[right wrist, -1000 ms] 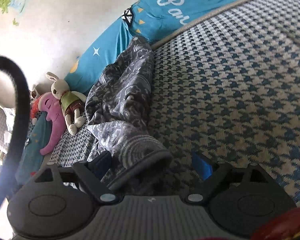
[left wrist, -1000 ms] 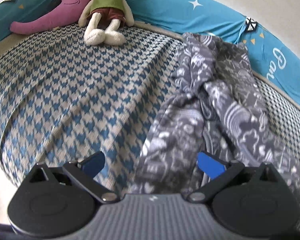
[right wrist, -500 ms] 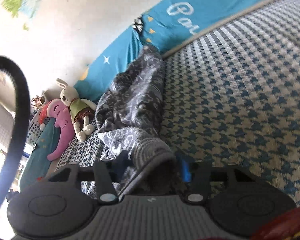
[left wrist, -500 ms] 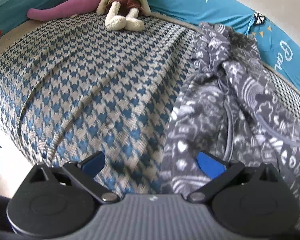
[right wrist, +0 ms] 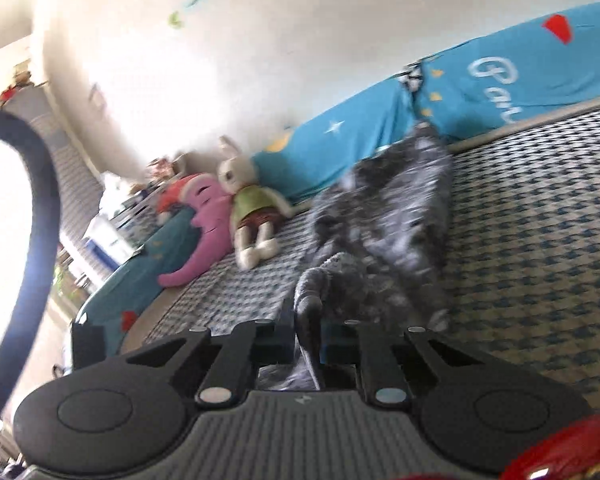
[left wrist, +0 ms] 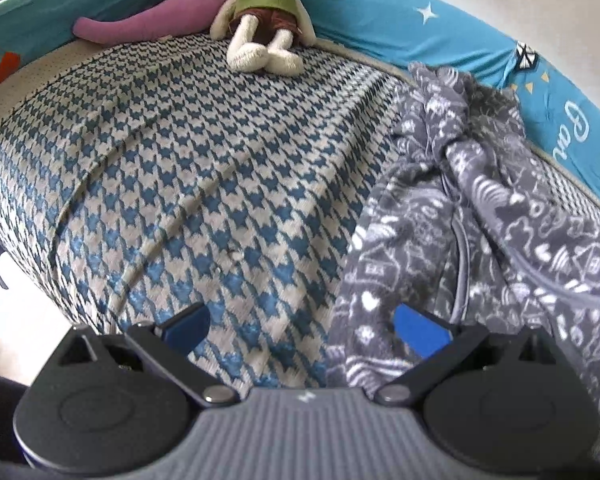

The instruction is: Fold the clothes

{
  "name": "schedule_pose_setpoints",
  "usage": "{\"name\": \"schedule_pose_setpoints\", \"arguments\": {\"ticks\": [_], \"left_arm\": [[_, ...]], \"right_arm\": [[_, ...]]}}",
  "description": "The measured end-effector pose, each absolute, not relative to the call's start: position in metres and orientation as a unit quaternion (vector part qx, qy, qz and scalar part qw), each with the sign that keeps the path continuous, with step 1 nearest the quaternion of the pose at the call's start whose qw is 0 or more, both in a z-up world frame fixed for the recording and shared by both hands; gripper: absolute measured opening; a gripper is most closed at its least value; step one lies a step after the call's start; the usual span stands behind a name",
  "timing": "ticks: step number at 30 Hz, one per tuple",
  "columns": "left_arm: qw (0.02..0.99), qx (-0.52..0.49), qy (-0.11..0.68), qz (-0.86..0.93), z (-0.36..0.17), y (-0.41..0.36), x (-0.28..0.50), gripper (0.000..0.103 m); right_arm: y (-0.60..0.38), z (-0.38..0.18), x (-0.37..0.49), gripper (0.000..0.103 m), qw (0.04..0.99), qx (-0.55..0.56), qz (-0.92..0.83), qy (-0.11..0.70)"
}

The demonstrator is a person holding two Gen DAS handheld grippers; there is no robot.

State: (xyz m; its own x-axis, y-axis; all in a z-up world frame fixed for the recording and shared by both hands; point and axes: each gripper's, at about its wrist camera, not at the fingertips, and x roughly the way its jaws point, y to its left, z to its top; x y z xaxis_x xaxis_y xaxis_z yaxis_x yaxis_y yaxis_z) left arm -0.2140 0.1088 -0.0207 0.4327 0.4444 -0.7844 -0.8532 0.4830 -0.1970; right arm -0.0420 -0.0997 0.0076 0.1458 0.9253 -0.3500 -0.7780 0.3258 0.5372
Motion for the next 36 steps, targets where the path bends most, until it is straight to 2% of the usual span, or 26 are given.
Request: {"name": "schedule_pose_setpoints", "arguments": {"ticks": [18,23,26,29,31,36], "left_arm": [[0.776,-0.309,0.267,0.481,0.000,0.120,-0.250,0.103],[0.774,-0.310,0.262,0.485,0.002,0.123,-0.252,0.103],[0.780,-0.309,0.263,0.476,0.003,0.122,-0.251,0.103],[0.790,-0.309,0.264,0.460,0.004,0.120,-0.247,0.103],[0.795,-0.308,0.266,0.449,0.004,0.117,-0.243,0.103],[0.806,-0.302,0.272,0.430,0.003,0.111,-0.232,0.103]], "right_arm": [[-0.027,-0.018,-0.117,0.012,0.682,0.036,0.649,0.336],[-0.011,-0.055,-0.106,0.014,0.658,0.027,0.628,0.415],[-0.012,-0.063,-0.104,0.015,0.652,0.022,0.625,0.430],[-0.018,-0.058,-0.106,0.024,0.646,0.015,0.635,0.422],[-0.025,-0.050,-0.107,0.037,0.646,0.009,0.643,0.412],[-0.052,-0.036,-0.107,0.040,0.663,-0.001,0.638,0.391]]}}
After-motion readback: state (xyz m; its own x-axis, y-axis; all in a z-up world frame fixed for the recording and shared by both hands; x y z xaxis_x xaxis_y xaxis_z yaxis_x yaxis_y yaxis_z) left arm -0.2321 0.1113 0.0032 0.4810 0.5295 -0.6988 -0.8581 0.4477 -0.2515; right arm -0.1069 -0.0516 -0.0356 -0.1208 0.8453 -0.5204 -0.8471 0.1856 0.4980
